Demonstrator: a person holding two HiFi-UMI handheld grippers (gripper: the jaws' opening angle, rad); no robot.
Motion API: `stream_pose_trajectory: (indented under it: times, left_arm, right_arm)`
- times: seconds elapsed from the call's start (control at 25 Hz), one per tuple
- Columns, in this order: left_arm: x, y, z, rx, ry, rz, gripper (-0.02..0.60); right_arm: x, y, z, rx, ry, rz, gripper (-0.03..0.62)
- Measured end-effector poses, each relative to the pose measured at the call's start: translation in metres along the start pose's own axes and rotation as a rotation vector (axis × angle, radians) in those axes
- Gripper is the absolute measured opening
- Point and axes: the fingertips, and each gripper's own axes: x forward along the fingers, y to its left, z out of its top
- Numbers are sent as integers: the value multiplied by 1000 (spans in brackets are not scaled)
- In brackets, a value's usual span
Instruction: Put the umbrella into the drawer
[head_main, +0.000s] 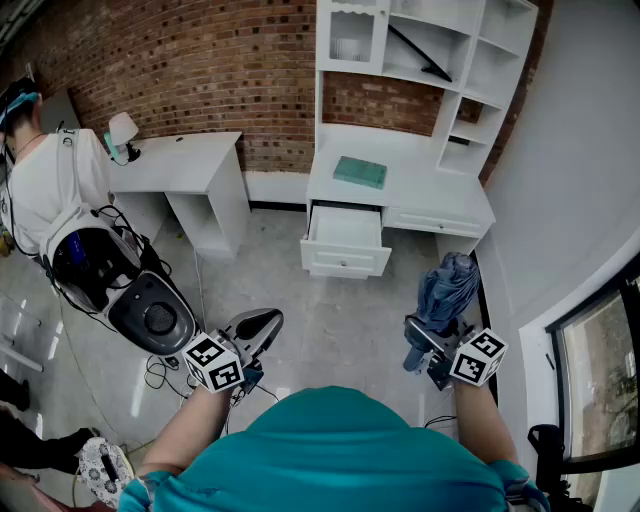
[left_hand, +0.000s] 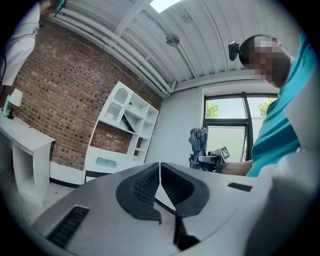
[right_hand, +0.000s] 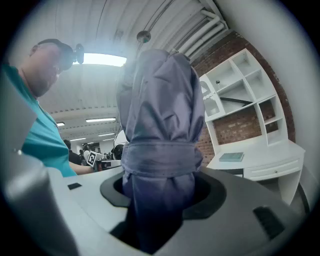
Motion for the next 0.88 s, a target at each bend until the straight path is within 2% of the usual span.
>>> stream_pose_trajectory:
  times: [0.36,0.6,0.88]
  left_arm:
    - [20,-35,-1,10,0,2,21]
    - [43,-66,-4,15,-9,13,21]
    - [73,-103,-17,-13,-15,4,21]
  right_arm:
    - [-31,-11,5,-7,0,20,244]
    - [-60,-22,1,-7,41,33,247]
    - [-99,-32,-8,-19,55,56,247]
